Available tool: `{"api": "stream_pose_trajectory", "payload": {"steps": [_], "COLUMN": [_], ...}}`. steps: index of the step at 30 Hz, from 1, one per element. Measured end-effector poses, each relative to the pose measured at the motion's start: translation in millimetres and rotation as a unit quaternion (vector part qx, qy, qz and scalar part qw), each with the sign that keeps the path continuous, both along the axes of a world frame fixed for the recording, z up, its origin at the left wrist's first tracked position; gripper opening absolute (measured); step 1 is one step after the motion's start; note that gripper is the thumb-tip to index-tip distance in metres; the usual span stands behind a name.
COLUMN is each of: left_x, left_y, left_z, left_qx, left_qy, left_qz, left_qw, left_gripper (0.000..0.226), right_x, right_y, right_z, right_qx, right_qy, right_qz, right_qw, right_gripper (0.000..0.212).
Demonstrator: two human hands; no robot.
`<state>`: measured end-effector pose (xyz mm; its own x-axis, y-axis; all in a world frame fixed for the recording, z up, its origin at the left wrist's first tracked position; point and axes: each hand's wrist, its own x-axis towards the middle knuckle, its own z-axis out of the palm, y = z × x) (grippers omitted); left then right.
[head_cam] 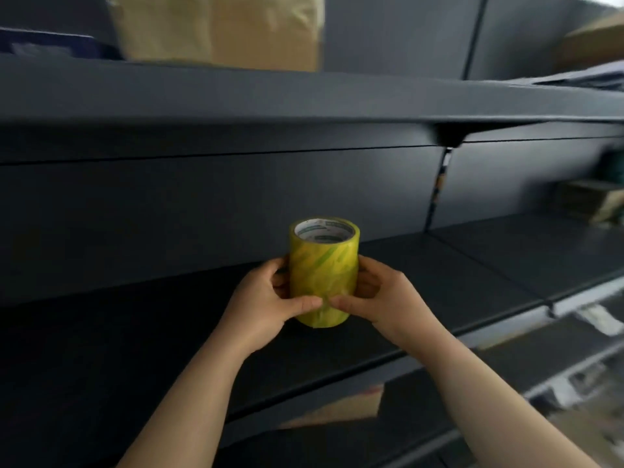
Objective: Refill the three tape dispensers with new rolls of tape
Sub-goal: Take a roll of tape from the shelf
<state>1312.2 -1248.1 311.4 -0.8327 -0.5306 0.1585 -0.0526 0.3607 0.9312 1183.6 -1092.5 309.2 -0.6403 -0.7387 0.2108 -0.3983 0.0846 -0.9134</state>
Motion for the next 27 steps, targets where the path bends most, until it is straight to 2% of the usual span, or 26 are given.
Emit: {"api": "stream_pose_trajectory", "payload": {"steps": [6,10,14,17,20,27], "left_x": [-94.5,-153.6,-213.9,-258.8,-294.8,-388.0], "left_y": [105.5,188.0,290.0,359.0,421.9,522.8], "left_z": [-4.6,-14.3,-23.6,-37.7,-48.2,-75.1], "left_qx": [0.004,0.011,0.013,0.031,0.069,0.131], "left_qy": [-0.004,-0.018,-0.017,-0.021,-0.04,-0.11], "left_qz": [-0.124,-0.191,-0.246,-0.293,-0.336,-0.416], "left_qw": [0.992,0.981,0.969,0.955,0.938,0.893], "left_gripper": [0.063,0.077,0.073,0.07,0.063,0.065], "right_x": [-49.5,-83.5,-121.0,-146.3,-167.9,-222.3], "right_y": [134.3,227.6,332.9,403.8,465.2,566.8], "right_z": [-5.1,-15.0,-27.7,-39.5,-50.7,-73.8], "right_qx": [0.005,0.005,0.003,-0.013,-0.02,-0.034], "right_qy": [-0.017,-0.027,-0.048,-0.054,-0.083,-0.111], "right_qz": [-0.126,-0.203,-0.269,-0.313,-0.35,-0.421], "right_qw": [0.992,0.979,0.962,0.948,0.933,0.899], "right_gripper": [0.059,0.058,0.064,0.059,0.066,0.06]}}
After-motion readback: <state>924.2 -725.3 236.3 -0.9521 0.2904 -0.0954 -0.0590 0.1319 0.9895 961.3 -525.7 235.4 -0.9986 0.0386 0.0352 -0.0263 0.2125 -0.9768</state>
